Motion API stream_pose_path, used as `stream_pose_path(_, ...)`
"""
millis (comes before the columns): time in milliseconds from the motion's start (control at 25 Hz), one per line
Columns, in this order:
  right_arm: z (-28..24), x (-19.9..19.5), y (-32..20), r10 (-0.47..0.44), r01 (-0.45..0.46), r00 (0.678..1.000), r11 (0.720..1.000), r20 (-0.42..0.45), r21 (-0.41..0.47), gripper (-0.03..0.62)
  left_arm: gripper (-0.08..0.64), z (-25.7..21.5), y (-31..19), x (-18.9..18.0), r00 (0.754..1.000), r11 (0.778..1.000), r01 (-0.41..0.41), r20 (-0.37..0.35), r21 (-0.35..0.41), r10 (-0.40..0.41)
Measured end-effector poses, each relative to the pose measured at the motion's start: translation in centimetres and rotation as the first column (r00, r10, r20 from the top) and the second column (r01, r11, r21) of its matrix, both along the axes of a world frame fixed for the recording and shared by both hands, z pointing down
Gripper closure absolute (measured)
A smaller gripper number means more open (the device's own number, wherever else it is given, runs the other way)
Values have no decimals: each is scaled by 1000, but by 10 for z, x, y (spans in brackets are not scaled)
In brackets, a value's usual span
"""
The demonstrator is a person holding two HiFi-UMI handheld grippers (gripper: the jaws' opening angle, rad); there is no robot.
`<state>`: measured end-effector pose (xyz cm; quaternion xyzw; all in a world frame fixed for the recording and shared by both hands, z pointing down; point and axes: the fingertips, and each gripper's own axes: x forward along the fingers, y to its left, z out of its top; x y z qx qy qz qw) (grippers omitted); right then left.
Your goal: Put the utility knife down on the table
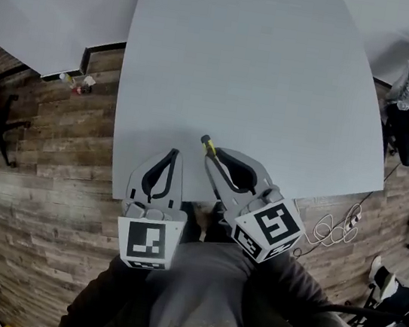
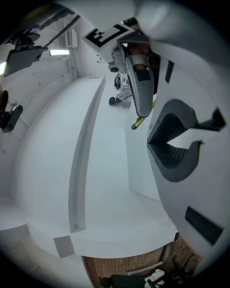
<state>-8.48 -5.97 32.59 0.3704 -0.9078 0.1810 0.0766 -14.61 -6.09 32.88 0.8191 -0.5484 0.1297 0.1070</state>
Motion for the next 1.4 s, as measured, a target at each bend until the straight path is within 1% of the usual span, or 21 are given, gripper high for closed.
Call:
stream_pose_path(80,-5,3,-10,3,-3,1000,1000,7,10,532,557,-2,-8,3,1000,1000,-2,6,5,2)
stream_pose_path(160,-5,7,-19,-5,4,1000,1000,11,13,532,557,-2,-19,6,1000,1000,18,-1,19,-18)
stream_pose_path(320,-2,10,-43,-27,27,999,1000,16,2,532,557,-3,-40,11,1000,1000,27,15,3,-27)
stream_pose_path(440,0,17,-60,-36,36,999,999,27,-6,532,557,2,-56,17,999,999,52,10,2,-52)
stream_pose_path(560,10,27,-72,-42,43,999,999,34,-30,532,557,10,-67,26,998,998,62,18,-21,-62)
stream_pose_path(760,20,38,-91,-49,52,997,997,55,-58,532,557,20,-81,37,997,995,60,55,-74,-56)
stream_pose_path(1040,22,56,-113,-87,93,992,993,92,-66,532,557,14,-110,47,988,990,131,83,-43,-127)
stream_pose_path(1200,20,53,-121,-102,108,990,992,99,-63,532,557,11,-116,50,988,991,121,100,-59,-115)
stream_pose_path(1400,26,43,-138,-93,99,993,993,76,-71,532,557,19,-133,37,989,990,127,81,-62,-122)
